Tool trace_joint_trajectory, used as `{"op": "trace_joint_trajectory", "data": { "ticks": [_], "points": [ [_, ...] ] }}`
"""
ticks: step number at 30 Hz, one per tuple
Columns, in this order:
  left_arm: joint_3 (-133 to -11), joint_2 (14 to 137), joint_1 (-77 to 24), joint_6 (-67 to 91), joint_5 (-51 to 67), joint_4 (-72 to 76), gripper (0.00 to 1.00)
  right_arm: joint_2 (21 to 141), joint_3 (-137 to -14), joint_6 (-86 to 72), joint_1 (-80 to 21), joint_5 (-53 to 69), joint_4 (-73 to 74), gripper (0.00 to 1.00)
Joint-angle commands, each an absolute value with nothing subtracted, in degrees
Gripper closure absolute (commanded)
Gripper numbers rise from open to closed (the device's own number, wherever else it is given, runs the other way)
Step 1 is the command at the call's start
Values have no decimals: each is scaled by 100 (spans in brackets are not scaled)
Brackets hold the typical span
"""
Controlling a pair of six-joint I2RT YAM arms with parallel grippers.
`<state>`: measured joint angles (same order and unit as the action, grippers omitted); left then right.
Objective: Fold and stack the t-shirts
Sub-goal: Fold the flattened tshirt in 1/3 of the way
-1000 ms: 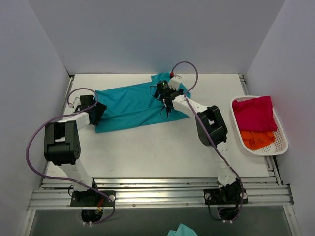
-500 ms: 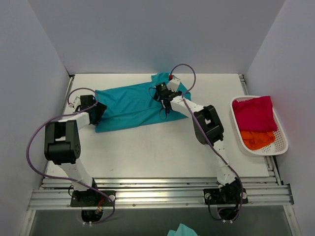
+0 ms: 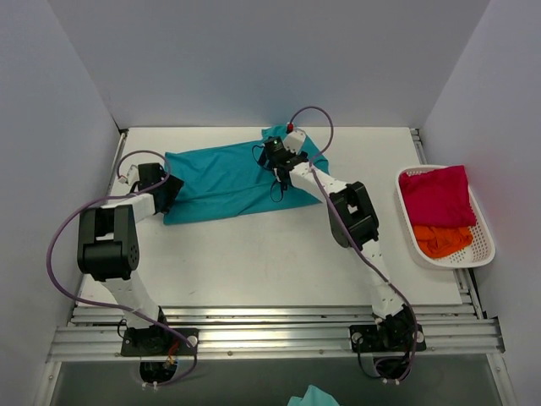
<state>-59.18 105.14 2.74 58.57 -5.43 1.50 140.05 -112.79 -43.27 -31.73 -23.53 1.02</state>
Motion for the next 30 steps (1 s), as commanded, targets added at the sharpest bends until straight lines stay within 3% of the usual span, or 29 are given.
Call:
{"op": "trace_joint_trajectory", "data": {
  "ticks": [1, 16, 30],
  "points": [
    [-5968, 10723, 316, 5722, -457, 281, 19, 14106, -11663, -4386, -3252, -2294, 35, 14],
    [-6222, 10828, 316, 5485, -360, 360, 19, 15021, -12472, -4149, -2997, -1785, -2134, 1],
    [-8128, 10538, 439, 4799, -395, -720, 18, 13036, -11191, -2840, -2602, -2451, -3102, 0]
  ]
}}
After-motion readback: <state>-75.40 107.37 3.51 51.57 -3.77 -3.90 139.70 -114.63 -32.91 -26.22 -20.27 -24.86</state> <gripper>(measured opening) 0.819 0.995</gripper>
